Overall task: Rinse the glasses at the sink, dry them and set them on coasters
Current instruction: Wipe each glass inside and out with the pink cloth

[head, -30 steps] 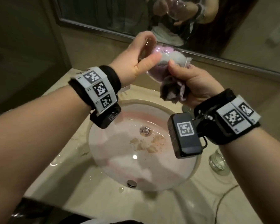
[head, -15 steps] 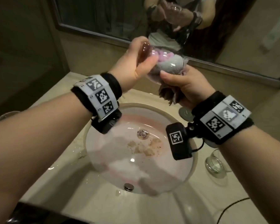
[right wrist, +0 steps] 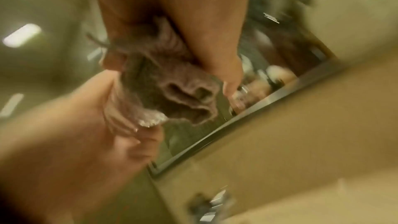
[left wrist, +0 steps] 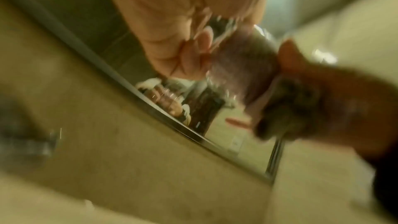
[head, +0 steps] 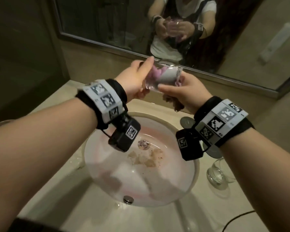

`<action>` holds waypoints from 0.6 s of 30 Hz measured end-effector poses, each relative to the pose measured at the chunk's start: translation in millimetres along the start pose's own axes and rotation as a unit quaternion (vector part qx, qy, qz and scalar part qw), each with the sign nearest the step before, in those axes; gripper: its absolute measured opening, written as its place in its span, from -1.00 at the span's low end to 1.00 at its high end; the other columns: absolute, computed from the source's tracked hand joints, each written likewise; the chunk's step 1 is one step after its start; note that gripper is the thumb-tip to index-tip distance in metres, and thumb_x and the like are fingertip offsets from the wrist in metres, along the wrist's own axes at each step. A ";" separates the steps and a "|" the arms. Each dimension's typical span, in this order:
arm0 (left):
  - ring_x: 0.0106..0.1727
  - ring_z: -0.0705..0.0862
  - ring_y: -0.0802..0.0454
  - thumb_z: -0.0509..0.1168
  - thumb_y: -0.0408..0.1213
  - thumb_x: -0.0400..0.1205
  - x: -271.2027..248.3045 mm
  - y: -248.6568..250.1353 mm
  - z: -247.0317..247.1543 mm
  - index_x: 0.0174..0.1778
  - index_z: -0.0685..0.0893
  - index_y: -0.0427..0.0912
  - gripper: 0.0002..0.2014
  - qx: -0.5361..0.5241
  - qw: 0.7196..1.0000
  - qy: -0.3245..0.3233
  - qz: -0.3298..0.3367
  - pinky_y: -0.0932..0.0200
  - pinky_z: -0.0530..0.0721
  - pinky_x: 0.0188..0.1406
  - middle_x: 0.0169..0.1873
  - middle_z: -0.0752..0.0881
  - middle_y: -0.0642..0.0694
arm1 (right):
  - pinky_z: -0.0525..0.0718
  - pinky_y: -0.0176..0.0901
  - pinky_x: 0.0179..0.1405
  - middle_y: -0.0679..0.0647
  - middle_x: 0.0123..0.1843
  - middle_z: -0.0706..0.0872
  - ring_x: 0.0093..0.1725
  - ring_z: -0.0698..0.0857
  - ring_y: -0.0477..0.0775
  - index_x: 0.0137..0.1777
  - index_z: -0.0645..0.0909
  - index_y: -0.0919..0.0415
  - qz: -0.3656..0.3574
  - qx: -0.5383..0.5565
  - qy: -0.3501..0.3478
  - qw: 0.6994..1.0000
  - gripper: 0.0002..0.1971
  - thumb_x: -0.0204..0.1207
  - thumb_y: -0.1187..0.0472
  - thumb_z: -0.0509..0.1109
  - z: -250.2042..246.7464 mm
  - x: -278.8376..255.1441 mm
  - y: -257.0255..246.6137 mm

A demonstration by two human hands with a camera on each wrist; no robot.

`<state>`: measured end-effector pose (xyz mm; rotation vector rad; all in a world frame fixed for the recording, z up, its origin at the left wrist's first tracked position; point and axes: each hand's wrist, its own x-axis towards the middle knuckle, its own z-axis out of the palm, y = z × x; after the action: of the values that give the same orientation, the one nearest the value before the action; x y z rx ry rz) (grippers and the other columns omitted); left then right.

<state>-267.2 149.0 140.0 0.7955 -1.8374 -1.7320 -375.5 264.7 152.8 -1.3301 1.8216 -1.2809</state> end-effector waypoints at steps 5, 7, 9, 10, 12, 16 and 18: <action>0.01 0.43 0.46 0.19 -0.07 0.62 -4.3 -3.5 -14.5 0.36 0.24 -0.03 -0.57 0.225 0.931 -0.039 0.284 0.75 0.37 -0.12 0.20 0.37 0.02 | 0.51 -0.28 -0.64 0.28 -0.37 0.61 -0.59 0.57 0.06 0.00 0.57 0.38 0.060 0.231 -0.031 0.971 -0.78 0.42 0.25 0.38 -4.9 -1.3 -0.5; -0.16 0.54 0.38 0.20 -0.01 0.66 -3.1 -5.9 -16.4 0.30 0.20 0.08 -0.62 0.196 0.949 -0.055 0.241 0.57 0.52 -0.19 0.22 0.38 0.03 | 0.57 -0.27 -0.58 0.17 -0.40 0.62 -0.54 0.60 -0.01 -0.03 0.57 0.30 0.029 0.174 -0.018 0.984 -0.87 0.48 0.28 0.41 -7.7 -1.5 -4.4; -0.31 0.63 0.13 0.13 0.32 0.50 -0.8 -8.2 -15.1 0.30 0.32 0.03 -0.43 0.025 0.991 -0.079 0.102 0.24 0.63 -0.41 0.18 0.52 -0.10 | 0.71 -0.15 -0.07 0.01 -0.16 0.69 -0.20 0.71 -0.09 0.04 0.58 0.09 -0.062 -0.045 -0.008 0.997 -0.83 0.48 0.20 0.46 -11.8 -2.0 -6.5; -0.39 0.61 0.05 0.04 0.47 0.39 1.1 -8.7 -15.3 0.29 0.41 -0.09 -0.22 -0.062 0.994 -0.095 0.011 0.21 0.58 -0.55 0.02 0.60 -0.17 | 0.54 0.07 0.35 -0.11 0.00 0.68 0.06 0.68 -0.10 0.08 0.58 0.00 -0.105 -0.177 -0.018 0.978 -0.76 0.44 0.14 0.48 -12.1 -0.5 -5.6; -0.55 0.48 0.09 -0.11 0.54 0.40 4.7 -10.3 -14.6 0.17 0.53 -0.26 -0.10 -0.148 0.973 -0.127 -0.120 0.34 0.40 -0.73 -0.35 0.57 -0.17 | -0.13 0.11 0.63 -0.31 0.08 0.57 0.27 0.48 -0.23 0.13 0.54 -0.09 -0.143 -0.331 -0.036 0.932 -0.71 0.44 0.12 0.48 -9.9 0.3 -4.0; -0.61 0.40 0.10 0.02 0.20 0.68 0.9 -10.4 -2.3 -0.09 0.47 -0.13 -0.57 -0.154 0.985 -0.042 -0.069 0.35 0.30 -0.71 -0.36 0.49 -0.13 | 0.25 -0.18 0.53 -0.30 -0.02 0.61 0.09 0.57 -0.27 0.01 0.51 -0.13 -0.084 -0.259 -0.052 0.961 -0.76 0.46 0.17 0.47 -9.0 -2.1 -5.2; -0.37 0.53 0.07 -0.01 0.04 0.73 -3.4 -11.6 0.2 0.01 0.44 0.05 -0.80 -0.034 0.998 -0.004 0.057 0.26 0.46 -0.54 -0.14 0.54 -0.06 | 0.66 -0.33 -0.23 -0.07 -0.21 0.67 -0.25 0.65 -0.13 -0.02 0.57 0.01 0.008 -0.031 -0.064 0.997 -0.82 0.45 0.20 0.48 -8.4 -5.5 -7.6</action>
<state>-264.0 151.3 128.6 0.6457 -1.7826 -1.7183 -377.3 272.5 162.4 -1.3951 1.7934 -1.1127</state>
